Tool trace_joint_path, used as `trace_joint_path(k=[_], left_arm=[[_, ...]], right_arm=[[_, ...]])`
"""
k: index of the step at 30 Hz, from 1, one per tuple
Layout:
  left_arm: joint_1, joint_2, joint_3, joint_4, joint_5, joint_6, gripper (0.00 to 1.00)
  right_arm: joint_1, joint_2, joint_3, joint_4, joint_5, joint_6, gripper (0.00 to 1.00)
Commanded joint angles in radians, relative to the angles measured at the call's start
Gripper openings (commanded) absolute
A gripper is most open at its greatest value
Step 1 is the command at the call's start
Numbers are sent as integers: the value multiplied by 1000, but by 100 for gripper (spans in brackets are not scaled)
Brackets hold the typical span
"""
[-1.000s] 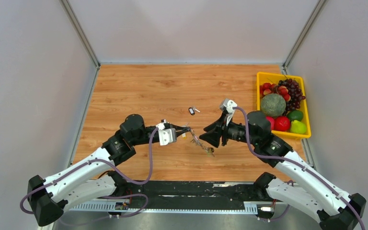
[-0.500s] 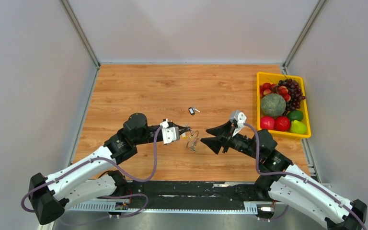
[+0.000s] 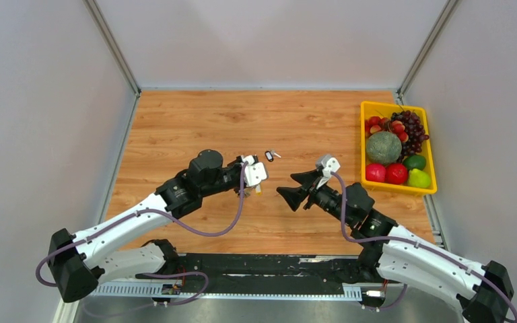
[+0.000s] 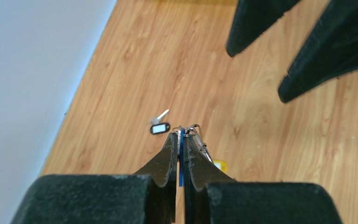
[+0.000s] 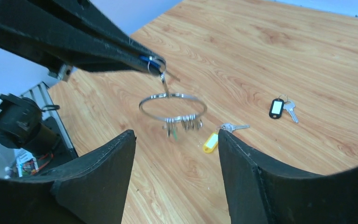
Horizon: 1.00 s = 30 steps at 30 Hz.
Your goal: Remove the keys from the keyring
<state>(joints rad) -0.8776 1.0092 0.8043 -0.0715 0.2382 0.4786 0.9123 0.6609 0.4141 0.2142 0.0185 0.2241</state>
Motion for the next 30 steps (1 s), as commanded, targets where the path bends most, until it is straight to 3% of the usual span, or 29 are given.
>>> trace_joint_path(k=[1,10,14,19,22,30], left_arm=[[-7,13,87,-40,-166,26,0],[-7,-9,90,-26,-371,36,0],[-6,38,144,-93,-451,-4,0],[-16,145,313,-392,-518,-114,0],[-18,209,471,-654,-532,-263,0],[-18,358,739,-1117,-445,-610,0]], right_arm=[[8,102,49,87,-18,-47,68],[8,211,4,287,19,-29,64],[9,259,26,292,26,-31,63],[9,253,49,275,39,-52,63],[8,241,36,293,35,-56,64],[10,270,16,387,-122,-72,63]])
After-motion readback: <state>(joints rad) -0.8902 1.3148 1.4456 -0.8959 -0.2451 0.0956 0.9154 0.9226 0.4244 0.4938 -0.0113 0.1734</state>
